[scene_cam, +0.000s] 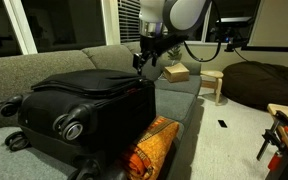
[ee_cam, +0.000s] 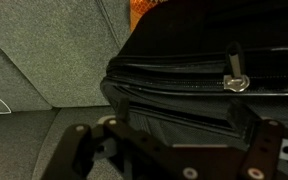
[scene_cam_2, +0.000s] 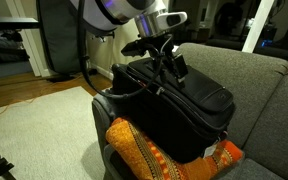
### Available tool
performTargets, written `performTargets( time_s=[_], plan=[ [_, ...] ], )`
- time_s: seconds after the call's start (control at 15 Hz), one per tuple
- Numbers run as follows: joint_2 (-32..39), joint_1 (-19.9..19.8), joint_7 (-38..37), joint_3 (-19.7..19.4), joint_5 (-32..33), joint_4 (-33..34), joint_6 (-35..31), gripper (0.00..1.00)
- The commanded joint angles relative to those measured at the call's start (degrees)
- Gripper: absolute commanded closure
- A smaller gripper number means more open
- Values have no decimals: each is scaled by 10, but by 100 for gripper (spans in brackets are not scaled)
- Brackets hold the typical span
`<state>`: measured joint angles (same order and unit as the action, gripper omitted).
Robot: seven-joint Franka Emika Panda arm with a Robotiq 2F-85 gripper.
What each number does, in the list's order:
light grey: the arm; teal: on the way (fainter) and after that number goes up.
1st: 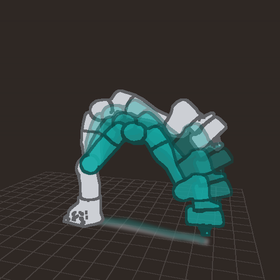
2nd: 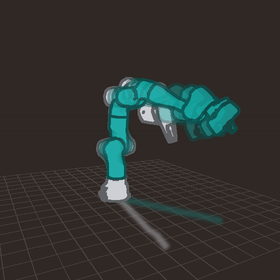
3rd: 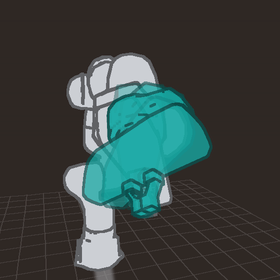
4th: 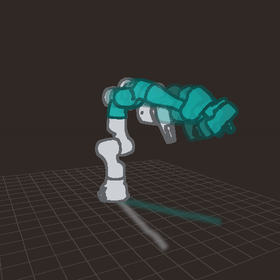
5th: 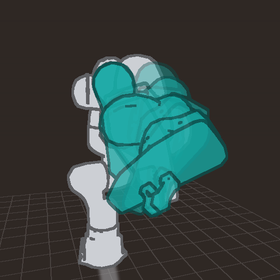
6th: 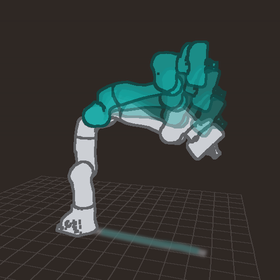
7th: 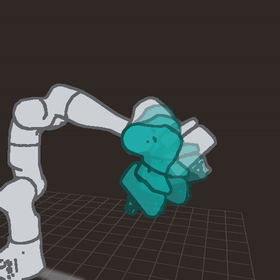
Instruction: Close the zipper
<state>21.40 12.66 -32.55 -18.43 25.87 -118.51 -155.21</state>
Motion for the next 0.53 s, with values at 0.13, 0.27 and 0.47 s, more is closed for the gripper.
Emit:
performTargets(
  time_s=[0.13,0.27,0.47],
  plan=[
    [-13,-6,3,14,6,-24,5,0],
    [-14,-8,8,17,4,-28,9,0],
    [-15,-12,16,19,6,-38,-5,0]
  ],
)
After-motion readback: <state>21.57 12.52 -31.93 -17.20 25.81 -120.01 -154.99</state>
